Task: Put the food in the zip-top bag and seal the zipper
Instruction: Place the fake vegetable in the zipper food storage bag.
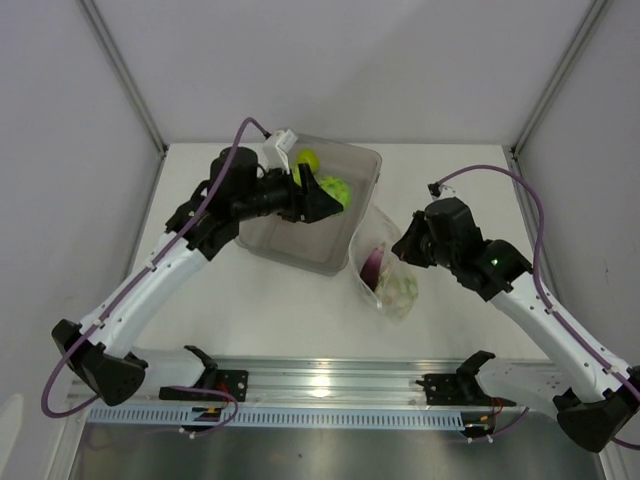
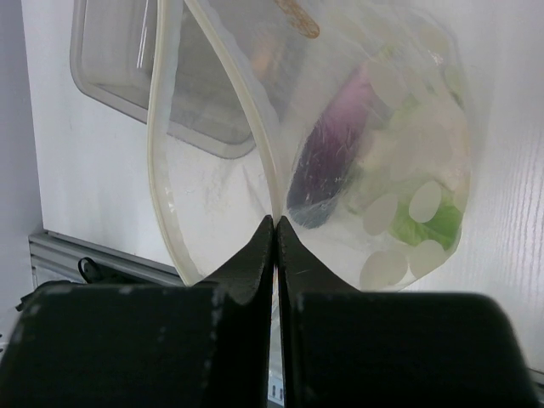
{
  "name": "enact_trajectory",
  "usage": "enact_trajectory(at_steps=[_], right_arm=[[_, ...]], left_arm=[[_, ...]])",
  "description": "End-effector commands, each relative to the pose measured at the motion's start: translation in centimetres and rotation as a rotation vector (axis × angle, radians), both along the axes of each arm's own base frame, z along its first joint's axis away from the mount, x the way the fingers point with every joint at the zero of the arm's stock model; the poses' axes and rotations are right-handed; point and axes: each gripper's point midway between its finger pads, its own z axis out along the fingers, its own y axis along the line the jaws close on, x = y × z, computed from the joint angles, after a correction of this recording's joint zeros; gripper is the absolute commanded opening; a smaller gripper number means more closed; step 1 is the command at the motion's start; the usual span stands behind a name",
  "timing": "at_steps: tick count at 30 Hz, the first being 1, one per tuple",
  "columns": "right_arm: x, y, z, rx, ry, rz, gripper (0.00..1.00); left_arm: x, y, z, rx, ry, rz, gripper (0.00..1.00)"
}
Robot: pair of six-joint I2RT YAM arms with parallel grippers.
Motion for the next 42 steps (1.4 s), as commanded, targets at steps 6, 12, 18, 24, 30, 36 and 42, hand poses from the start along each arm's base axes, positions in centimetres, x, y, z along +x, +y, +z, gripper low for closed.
enact_trajectory(at_steps=[6,12,18,24,30,36,42], right_arm=[[0.7,0.7,2.7,0.056,-0.036,-0.009,0.0],[0.6,0.9,3.3,0.076,-0.034,-0.004,0.0],[0.4,0.7,4.1,0.085,-0.045,-0.008,0.0],[0.1,0.2,4.6,0.082,-0.056,-0.016,0.0],[0.2,0.2,4.4,0.078,-0.052,-0.019,0.0],[0.2,0.2,4.3,0.078,-0.052,-0.017,0.0],[0.1,0.2,4.1,0.077,-0.049,-0.018,0.0]], left_arm=[[-6.8,-6.6,2.0,-0.191,-0.011,-0.403,0.01],[-7.7,-8.2,0.3,-0.158,0.006,-0.436,0.01],[-6.2,-8.7,-3.7,-0.024,0.03,-0.343,0.01],[-5.4,-8.5,-6.5,0.048,0.04,-0.316,0.01],[-5.1,-8.4,-8.4,0.143,0.018,-0.28,0.01],[-4.8,-7.9,-9.6,0.213,-0.002,-0.255,0.21],[-5.0,-7.4,-9.1,0.213,-0.037,-0.256,0.55]])
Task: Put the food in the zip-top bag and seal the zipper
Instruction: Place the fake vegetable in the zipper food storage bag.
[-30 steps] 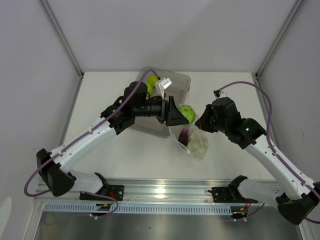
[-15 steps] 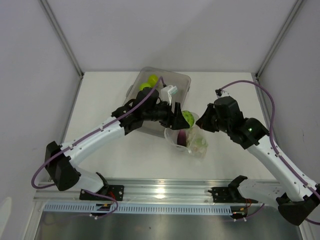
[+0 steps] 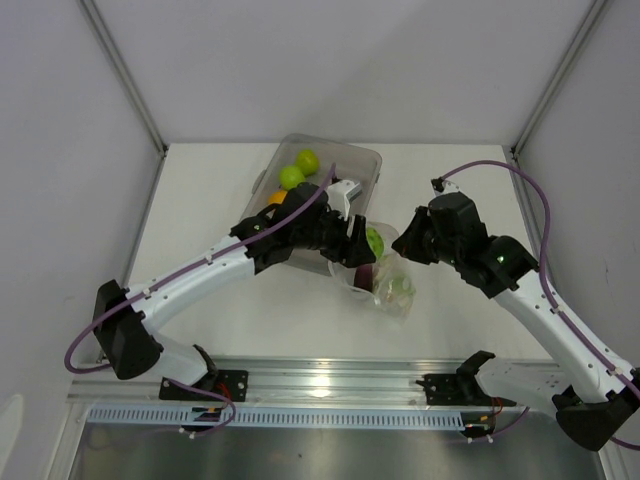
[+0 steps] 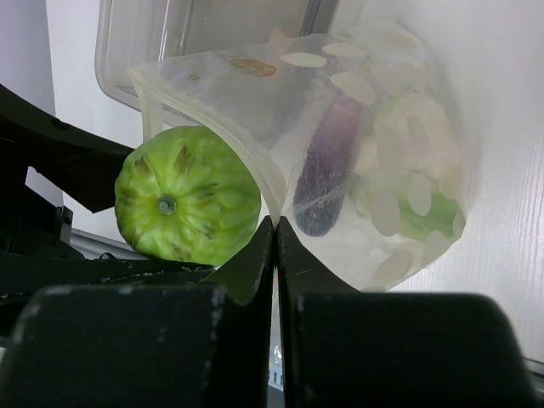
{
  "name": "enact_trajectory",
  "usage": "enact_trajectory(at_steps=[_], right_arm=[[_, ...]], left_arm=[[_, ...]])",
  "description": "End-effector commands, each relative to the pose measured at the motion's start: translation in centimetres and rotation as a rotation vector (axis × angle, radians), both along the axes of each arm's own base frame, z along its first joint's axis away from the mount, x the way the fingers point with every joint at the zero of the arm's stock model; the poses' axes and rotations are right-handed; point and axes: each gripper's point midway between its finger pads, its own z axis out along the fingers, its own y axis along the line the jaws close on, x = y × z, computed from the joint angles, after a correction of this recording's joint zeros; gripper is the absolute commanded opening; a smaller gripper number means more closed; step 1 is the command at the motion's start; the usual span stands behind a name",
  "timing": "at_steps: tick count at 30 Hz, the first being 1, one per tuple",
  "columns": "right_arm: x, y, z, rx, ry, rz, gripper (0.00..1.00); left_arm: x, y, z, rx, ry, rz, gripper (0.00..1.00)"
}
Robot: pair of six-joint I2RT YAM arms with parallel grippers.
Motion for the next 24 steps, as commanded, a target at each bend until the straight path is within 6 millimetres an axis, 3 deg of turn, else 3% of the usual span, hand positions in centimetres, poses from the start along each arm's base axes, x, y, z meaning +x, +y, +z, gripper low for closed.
enact_trajectory(at_steps=[1,5,9,13,20,24], right_arm=[[0.1,0.0,2.2,0.046,-0.051,-0.01,0.0],[0.2,0.0,2.2,0.053,-0.054,-0.013,0.0],[0.1,-0.1,2.3,0.052,-0.055,-0.015,0.0],[0.1,-0.2,2.3,0.052,-0.059,-0.016,0.0],[0.1,-0.1,2.1,0.048,-0.055,-0.011,0.0],[0.0,-0.3,2.2,0.051,-0.059,-0.015,0.0]], left_arm=[[0.0,0.4,1.2,-0.012,-0.077,-0.009,0.59],[-0.2,0.2,1.7,-0.023,-0.086,-0.033,0.74],[-0.3,0.1,1.3,-0.014,-0.077,-0.047,0.78],[-0.3,0.2,1.3,-0.016,-0.08,-0.043,0.96],[-0.2,1.1,2.7,-0.036,-0.115,-0.003,0.99],[0.4,2.3,5.4,-0.091,-0.203,0.065,1.0]])
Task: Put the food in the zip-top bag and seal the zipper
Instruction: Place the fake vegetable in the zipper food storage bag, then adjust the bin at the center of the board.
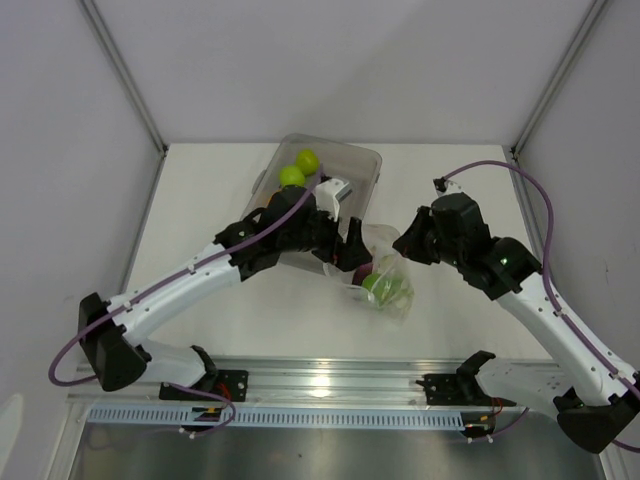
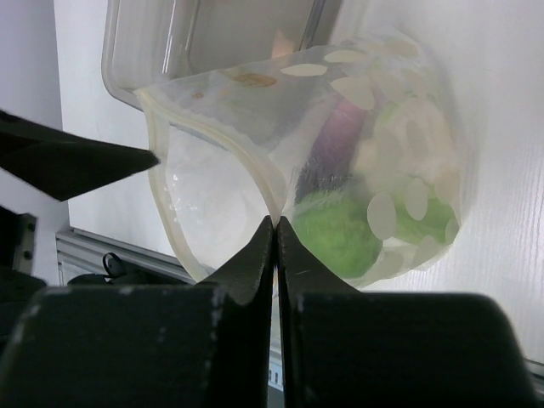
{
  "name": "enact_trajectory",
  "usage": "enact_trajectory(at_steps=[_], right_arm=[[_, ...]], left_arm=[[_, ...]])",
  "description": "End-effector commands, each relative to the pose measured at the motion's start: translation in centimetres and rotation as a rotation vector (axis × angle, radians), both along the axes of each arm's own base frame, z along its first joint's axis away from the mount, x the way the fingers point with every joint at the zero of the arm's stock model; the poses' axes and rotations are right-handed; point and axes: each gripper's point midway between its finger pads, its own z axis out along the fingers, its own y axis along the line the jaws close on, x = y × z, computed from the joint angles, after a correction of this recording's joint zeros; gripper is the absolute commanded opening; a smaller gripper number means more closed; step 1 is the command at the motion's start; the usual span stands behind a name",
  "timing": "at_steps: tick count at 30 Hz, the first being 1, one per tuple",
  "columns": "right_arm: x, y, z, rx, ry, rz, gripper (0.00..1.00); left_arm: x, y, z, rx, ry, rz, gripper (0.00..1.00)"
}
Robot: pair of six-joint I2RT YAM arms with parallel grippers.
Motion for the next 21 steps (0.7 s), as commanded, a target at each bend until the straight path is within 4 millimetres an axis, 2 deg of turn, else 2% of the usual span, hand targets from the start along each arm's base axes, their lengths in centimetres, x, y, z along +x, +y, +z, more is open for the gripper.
enact_trajectory(at_steps=[1,4,8,13,14,15,16,17,18,21], right_arm=[[0.2,-0.2,1.6,0.039,-0.045,-0.014,0.0],[0.1,-0.1,1.5,0.04,-0.042,-0.014,0.0],[0.1,-0.1,1.3,0.04,-0.038,-0.009,0.0],[0.3,0.0,1.2,0.04,-0.04,-0.009,0.0],[0.2,0.1,1.3,0.043,-0.04,-0.006,0.0],[0.3,0.2,1.2,0.041,-0.039,-0.003,0.0],[0.4,0.2,1.2,0.043,-0.04,-0.004,0.0],[0.4,0.3,1.2,0.047,-0.037,0.0,0.0],[0.5,0.4,1.1,0.046,-0.034,0.001,0.0],[0.5,0.6,1.1,0.046,-0.029,0.008,0.0]], left_arm=[[0.6,1.2,5.1,-0.102,-0.144,0.065,1.0],[1.7,2.7,7.1,-0.109,-0.207,0.152,0.99],[5.5,6.5,8.4,-0.093,-0.219,0.365,1.0],[10.1,11.1,7.7,-0.075,-0.11,0.535,0.99],[11.0,11.5,7.0,-0.053,-0.097,0.561,0.98],[11.7,12.0,7.4,-0.047,-0.1,0.58,0.98],[12.6,12.8,6.9,-0.027,-0.091,0.609,0.98],[13.7,12.8,5.5,0.01,-0.065,0.623,0.98],[14.4,13.0,6.1,0.016,-0.063,0.636,0.99],[17.0,13.8,4.4,0.076,0.002,0.709,0.99]])
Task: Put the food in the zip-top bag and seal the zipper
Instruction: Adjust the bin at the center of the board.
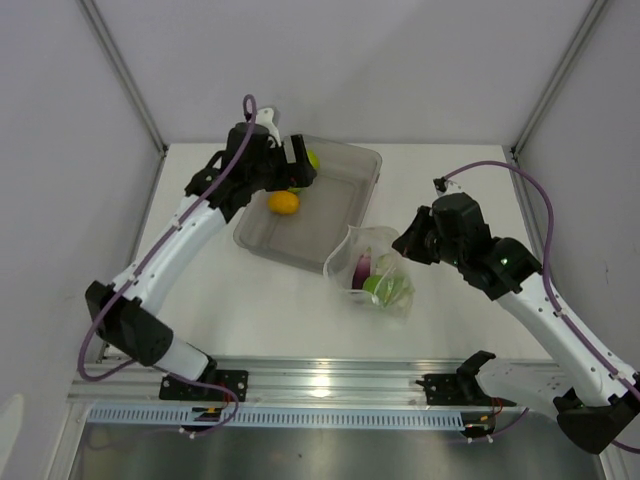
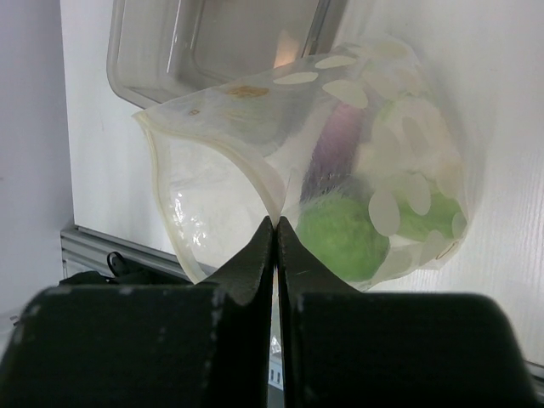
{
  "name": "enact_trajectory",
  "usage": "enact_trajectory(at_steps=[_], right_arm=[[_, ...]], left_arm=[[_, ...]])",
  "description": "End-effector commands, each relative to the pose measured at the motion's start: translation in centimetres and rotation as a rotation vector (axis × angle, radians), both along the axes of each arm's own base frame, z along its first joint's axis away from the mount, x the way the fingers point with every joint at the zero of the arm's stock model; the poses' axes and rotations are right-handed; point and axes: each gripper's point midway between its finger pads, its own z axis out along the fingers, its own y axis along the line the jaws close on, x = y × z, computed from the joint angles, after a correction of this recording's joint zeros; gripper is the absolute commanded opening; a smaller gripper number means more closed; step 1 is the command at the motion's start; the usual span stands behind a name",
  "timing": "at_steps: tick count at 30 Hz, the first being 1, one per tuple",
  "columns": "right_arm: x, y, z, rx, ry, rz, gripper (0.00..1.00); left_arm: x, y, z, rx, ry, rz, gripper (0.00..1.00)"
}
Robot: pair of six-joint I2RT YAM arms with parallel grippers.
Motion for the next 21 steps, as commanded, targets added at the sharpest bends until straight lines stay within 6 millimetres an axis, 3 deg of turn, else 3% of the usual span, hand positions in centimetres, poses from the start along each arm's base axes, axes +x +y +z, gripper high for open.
enact_trajectory(at_steps=[1,2,3,5,7,13,21], right_arm=[[0.5,0.5,1.1,0.037,-0.031,0.001,0.0],[0.5,0.4,1.0,0.033,-0.03,0.001,0.0],[0.5,0.3,1.0,0.03,-0.03,-0.001,0.0],[0.5,0.2,0.8,0.021,-0.027,-0.005,0.0],[0.5,0.3,0.6,0.019,-0.019,0.001,0.0],[0.8,0.7,0.5,0.017,-0.018,0.015,0.0],[1.0,0.9,-0.4,0.002,-0.007,0.026,0.0]], left_arm=[[2.6,1.5,-1.4,0.041,0.089,0.106,0.99],[3.4,1.6,-1.2,0.039,0.095,0.131,0.99],[4.5,1.8,-3.6,0.078,0.15,0.162,0.99],[6.0,2.7,-3.4,0.1,0.17,0.245,0.99],[7.8,3.1,-4.9,0.136,0.226,0.29,1.0],[11.9,3.2,-8.5,0.241,0.255,0.272,0.99],[13.9,3.5,-12.3,0.217,0.368,0.185,0.97]])
